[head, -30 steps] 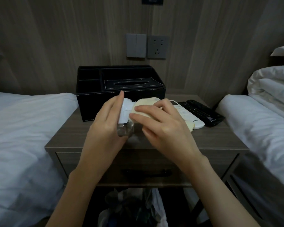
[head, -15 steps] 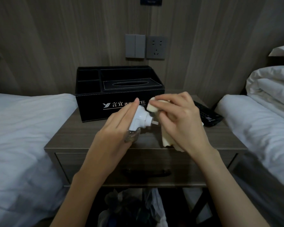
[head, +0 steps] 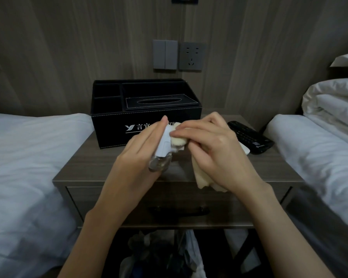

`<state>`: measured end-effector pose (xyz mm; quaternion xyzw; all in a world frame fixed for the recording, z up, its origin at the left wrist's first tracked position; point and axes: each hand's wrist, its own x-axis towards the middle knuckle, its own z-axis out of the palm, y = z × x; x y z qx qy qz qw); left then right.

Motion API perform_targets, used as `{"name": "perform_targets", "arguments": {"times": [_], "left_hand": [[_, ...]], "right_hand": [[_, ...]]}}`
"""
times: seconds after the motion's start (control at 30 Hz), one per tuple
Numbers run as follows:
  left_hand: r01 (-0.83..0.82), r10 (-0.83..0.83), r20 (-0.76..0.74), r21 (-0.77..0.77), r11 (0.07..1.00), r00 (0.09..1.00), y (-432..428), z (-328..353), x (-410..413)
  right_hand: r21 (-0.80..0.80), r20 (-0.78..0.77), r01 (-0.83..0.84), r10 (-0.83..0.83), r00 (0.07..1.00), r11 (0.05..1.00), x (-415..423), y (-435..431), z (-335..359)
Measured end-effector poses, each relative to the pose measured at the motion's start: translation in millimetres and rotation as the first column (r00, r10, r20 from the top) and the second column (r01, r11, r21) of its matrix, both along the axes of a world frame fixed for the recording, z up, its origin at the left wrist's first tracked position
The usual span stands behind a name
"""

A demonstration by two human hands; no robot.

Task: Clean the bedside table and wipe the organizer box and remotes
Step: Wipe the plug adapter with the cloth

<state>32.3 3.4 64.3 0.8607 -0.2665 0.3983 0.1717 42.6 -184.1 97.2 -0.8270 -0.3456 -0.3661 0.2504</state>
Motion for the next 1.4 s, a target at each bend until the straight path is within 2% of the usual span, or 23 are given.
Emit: {"name": "perform_targets", "arguments": {"times": [0.1,0.2,0.33,0.5,0.6,0.67,0.77,0.87,1.0,1.1,1.17,1.27,1.3,1.37,1.4], "left_hand": [[0.025,-0.026,-0.023,-0.037,0.999,0.999,-1,0,-1],[0.034,-0.034,0.000,-0.146,0.989,0.999,-4,2,-3],[0.077,-0.080,0.001,-0.304,0.949,0.997,-3,3,-5],[0.056,-0.061,-0.004,-0.343,0.938,0.998,0,2,-5],[0.015,-0.019,-0.006,-0.385,0.923,1.000,0,2,-5],[-0.016,0.006,-0.024,-0.429,0.903,1.000,2,3,-3],[-0.056,0.040,-0.045,-0.440,0.896,0.998,7,3,-2],[-0.067,0.038,-0.071,-0.474,0.878,0.997,13,7,-3],[-0.052,0.004,-0.098,-0.492,0.869,0.995,17,12,-7],[-0.035,-0.019,-0.098,-0.521,0.853,0.995,18,11,-8],[-0.019,-0.047,-0.107,-0.545,0.838,0.993,19,11,-8],[0.014,-0.099,-0.117,-0.569,0.822,0.988,20,11,-8],[0.022,-0.107,-0.117,-0.570,0.822,0.987,20,11,-9],[0.040,-0.128,-0.116,-0.569,0.821,0.985,19,12,-9],[0.050,-0.140,-0.114,-0.572,0.819,0.984,18,12,-9]], "right_hand": [[0.121,-0.112,-0.029,0.043,0.993,0.992,0,-1,3],[0.261,-0.237,-0.002,0.066,0.969,0.965,-1,-3,4],[0.433,-0.406,-0.018,0.213,0.888,0.901,-1,-2,6],[0.491,-0.471,-0.016,0.280,0.837,0.871,-3,1,5],[0.567,-0.551,-0.043,0.418,0.723,0.823,-5,3,4],[0.587,-0.565,-0.064,0.465,0.682,0.807,-7,6,3],[0.550,-0.540,-0.131,0.471,0.698,0.825,-11,11,4],[0.561,-0.431,-0.129,0.422,0.798,0.817,-11,10,11],[0.499,-0.154,-0.047,0.142,0.978,0.865,0,2,16],[0.405,0.010,0.014,-0.020,1.000,0.914,14,1,8],[0.282,-0.052,0.050,-0.037,0.998,0.958,23,4,-2],[-0.025,-0.375,0.028,-0.035,0.926,0.999,27,9,-15],[-0.071,-0.464,0.005,-0.038,0.885,0.997,25,11,-17],[-0.034,-0.534,-0.002,-0.016,0.845,0.999,19,13,-15],[0.039,-0.542,0.005,0.017,0.840,0.999,15,14,-11]]}}
